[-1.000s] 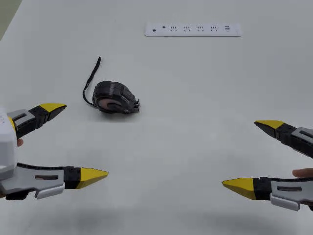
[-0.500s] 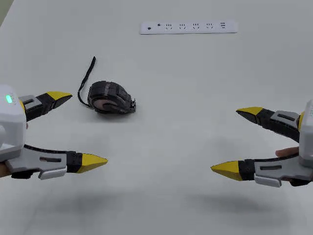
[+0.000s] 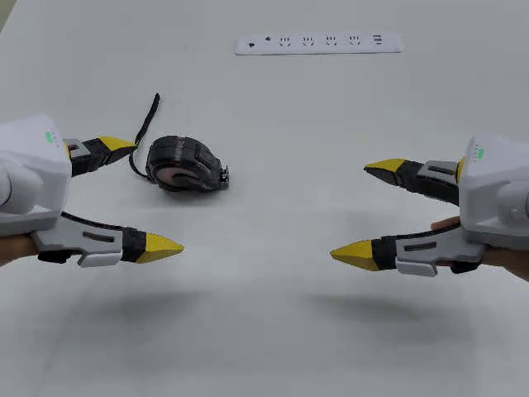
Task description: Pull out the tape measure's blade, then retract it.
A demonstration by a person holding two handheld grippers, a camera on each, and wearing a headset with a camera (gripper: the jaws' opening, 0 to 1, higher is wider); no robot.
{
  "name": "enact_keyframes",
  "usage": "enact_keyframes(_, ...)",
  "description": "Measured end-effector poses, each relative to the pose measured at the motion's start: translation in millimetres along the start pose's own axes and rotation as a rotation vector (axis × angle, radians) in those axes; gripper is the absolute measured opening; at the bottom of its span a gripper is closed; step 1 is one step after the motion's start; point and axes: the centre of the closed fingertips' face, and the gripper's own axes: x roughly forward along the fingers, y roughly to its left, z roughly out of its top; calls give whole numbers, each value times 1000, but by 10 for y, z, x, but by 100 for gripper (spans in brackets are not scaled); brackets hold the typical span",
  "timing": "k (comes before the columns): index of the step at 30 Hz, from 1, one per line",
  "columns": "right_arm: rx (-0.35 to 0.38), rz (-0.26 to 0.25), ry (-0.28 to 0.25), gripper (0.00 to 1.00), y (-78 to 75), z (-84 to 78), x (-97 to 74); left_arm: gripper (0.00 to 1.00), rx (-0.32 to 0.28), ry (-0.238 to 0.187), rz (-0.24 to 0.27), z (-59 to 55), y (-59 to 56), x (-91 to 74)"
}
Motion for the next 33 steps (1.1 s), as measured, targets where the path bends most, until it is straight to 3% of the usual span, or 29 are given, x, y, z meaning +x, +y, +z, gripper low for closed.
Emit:
enact_keyframes(23, -88, 97, 8, 59, -51, 66, 588, 72, 107, 96, -72, -85, 373, 294)
enact_keyframes(33, -113, 115, -13, 49, -77, 130, 824, 58, 144, 140, -102, -129, 469, 381)
